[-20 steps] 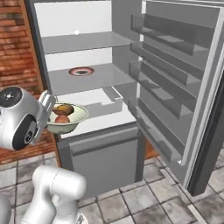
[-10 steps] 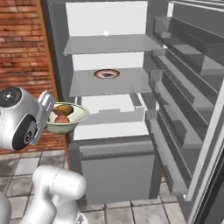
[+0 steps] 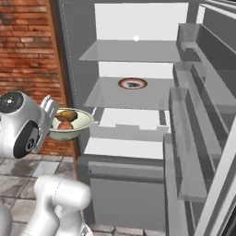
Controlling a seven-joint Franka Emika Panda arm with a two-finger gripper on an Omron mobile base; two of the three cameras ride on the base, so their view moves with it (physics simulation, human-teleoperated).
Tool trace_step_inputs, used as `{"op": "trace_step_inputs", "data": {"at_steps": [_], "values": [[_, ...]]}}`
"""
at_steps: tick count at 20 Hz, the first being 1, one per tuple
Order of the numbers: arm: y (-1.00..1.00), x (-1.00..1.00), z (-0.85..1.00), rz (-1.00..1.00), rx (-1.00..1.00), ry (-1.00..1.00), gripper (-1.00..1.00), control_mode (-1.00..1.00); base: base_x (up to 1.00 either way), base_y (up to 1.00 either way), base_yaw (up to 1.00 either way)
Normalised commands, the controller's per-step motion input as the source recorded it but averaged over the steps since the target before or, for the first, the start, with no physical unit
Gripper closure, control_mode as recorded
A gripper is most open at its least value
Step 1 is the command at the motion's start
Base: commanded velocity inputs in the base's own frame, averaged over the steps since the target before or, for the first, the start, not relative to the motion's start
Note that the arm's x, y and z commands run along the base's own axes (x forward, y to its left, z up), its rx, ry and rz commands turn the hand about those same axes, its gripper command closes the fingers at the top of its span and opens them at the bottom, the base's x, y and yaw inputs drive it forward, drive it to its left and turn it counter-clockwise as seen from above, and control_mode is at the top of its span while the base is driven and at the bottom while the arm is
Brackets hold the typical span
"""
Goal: Pick the chicken drumstick and onion from their plates and place them in the bowl. Then put the bowl in the fridge.
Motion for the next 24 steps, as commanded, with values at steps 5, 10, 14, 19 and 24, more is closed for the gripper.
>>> {"op": "trace_step_inputs", "data": {"at_steps": [5,10,14,19,24], "values": [[0.00,0.00,0.00,0.00,0.00,0.00,1.00,1.00,0.49,-0.45,0.28],[0.00,0.00,0.00,0.00,0.00,0.00,1.00,1.00,0.45,-0.37,0.11],[0.00,0.00,0.00,0.00,0.00,0.00,1.00,1.00,0.32,-0.10,-0.02],[0.00,0.00,0.00,0.00,0.00,0.00,1.00,1.00,0.21,-0.09,-0.03],[0.00,0.00,0.00,0.00,0.00,0.00,1.00,1.00,-0.02,-0.08,-0.04]]}}
